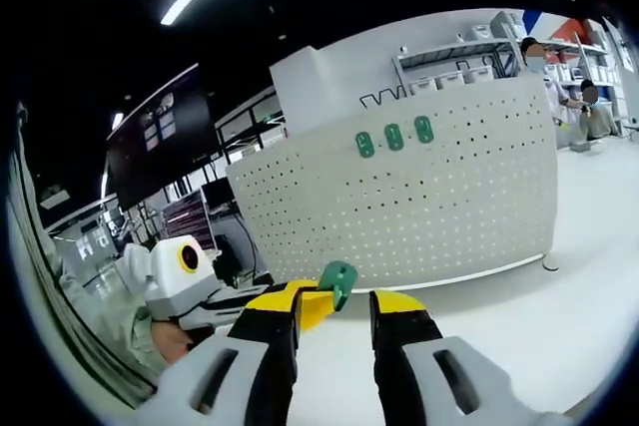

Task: Insert the hook assembly into the mounting plate slot until the hook locks in place.

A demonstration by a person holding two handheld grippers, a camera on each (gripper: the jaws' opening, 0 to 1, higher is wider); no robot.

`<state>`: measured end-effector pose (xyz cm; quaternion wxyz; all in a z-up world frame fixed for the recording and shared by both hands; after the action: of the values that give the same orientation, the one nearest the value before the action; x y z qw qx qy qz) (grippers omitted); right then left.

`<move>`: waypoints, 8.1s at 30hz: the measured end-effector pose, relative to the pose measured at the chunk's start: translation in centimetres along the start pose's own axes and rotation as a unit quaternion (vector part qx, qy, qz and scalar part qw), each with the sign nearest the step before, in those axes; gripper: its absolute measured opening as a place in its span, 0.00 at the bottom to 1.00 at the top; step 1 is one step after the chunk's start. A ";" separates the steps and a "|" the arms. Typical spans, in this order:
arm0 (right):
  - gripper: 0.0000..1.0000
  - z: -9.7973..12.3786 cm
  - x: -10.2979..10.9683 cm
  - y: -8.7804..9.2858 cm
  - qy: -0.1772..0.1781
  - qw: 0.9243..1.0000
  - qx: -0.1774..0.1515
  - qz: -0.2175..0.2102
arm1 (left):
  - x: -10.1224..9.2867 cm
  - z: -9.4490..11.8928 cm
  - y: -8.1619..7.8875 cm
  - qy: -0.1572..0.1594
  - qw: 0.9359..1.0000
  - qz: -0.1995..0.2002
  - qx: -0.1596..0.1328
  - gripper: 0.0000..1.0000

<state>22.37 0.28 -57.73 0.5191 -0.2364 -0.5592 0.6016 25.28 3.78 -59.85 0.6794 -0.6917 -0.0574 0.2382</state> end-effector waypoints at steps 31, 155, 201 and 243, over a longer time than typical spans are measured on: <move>0.04 0.0 0.2 -0.8 -0.005 0.999 -0.021 -0.035 | -2.3 0.0 -1.1 0.016 0.999 -0.042 -0.024 0.03; 0.01 -9.0 -15.2 -16.6 0.115 0.972 -0.147 0.141 | 5.8 10.0 6.4 -0.247 0.958 -0.040 0.140 0.46; 0.01 -14.2 -18.3 -18.5 0.154 0.963 -0.162 0.153 | 7.4 9.6 7.7 -0.259 0.954 -0.021 0.152 0.46; 0.05 -14.5 -18.6 -17.6 0.165 0.961 -0.156 0.156 | 7.4 9.9 7.5 -0.263 0.953 -0.018 0.147 0.46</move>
<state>47.74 -12.90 -50.88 0.4605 -0.4947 -0.5092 0.5329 25.93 15.28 -68.61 0.7384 -0.4962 -0.2105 0.4053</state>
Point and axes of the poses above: the point that each gripper's makers call its tool centre point, and the gripper's own axes: z roughly backward along the fingers, x roughly to its left, y roughly out of its underside, the point moved 2 cm from there along z, roughly backward along the fingers, and after that the axes turned 4 degrees about x, right-handed, at the moved point
